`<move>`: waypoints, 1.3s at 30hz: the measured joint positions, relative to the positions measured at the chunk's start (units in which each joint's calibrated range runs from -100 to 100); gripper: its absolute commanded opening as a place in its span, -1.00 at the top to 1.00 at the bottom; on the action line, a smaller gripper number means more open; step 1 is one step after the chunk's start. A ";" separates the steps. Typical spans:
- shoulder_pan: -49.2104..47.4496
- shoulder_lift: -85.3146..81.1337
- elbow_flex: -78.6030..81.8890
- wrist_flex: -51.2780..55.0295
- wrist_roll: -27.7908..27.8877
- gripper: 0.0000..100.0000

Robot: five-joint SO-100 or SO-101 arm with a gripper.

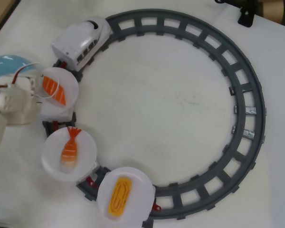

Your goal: Pick up the sushi from the Shinkansen and put it on the blue dish

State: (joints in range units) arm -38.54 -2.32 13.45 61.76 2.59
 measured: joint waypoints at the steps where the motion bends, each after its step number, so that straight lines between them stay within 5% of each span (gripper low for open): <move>1: 0.25 1.10 -1.10 0.00 0.00 0.49; 9: 5.39 12.57 -14.73 0.00 0.00 0.96; 19: 4.00 16.95 -27.63 8.66 0.00 0.94; 28: -11.69 5.31 -39.43 19.58 0.00 0.94; 32: -19.78 5.06 -36.96 19.16 0.00 0.94; 39: -19.13 11.39 -27.90 7.82 0.00 0.94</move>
State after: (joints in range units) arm -57.66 9.07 -14.46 69.58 2.59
